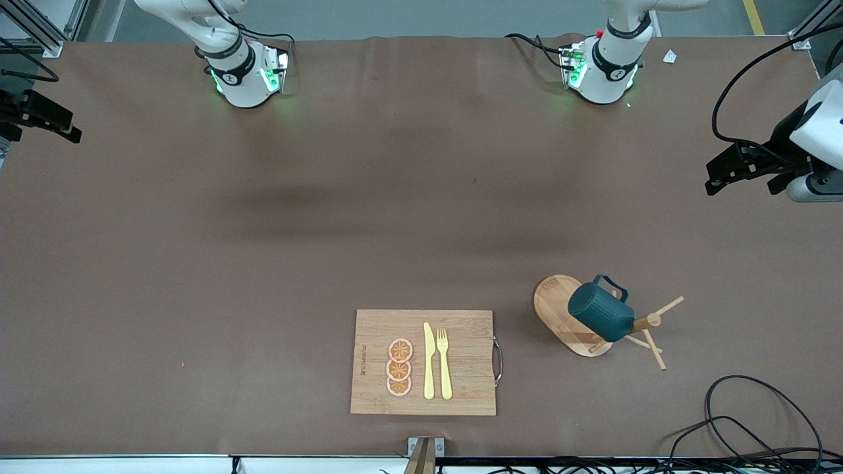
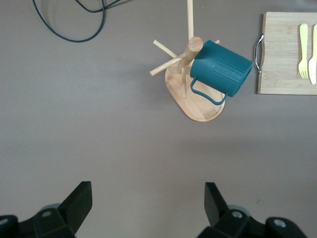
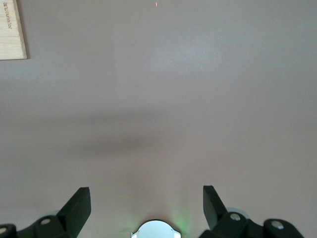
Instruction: Transfer cup from left to right arm and place
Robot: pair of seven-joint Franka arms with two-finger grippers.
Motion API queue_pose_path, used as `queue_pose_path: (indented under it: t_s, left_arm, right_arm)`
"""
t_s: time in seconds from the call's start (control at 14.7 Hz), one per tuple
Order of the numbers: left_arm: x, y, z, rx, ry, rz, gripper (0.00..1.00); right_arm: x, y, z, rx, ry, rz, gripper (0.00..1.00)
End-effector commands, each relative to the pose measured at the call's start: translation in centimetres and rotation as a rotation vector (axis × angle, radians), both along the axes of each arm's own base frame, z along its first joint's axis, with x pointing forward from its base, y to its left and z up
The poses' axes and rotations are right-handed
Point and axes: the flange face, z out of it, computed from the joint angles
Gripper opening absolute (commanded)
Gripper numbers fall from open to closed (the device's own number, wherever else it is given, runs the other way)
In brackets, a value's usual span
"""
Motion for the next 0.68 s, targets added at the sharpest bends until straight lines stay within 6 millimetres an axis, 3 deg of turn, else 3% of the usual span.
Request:
queue_pose_path:
  t_s: [0.0, 0.34, 0.61]
  left_arm:
    - [0.5, 0.1, 0.3, 0.014, -0.011, -0.018, 1.00]
    - [0.7, -0.8, -0.8, 0.014, 0.020, -0.006, 1.00]
    - [3.0, -1.2, -6.4, 0.025, 0.116, 0.001, 1.00]
  right_arm:
    - [-0.9, -0.1, 0.3, 0.006, -0.003, 0.006, 1.00]
    - [-1.0, -0.1, 0.2, 0.007, 0.002, 0.006, 1.00]
    - [-1.0, 0.0, 0.2, 0.006, 0.002, 0.008, 1.00]
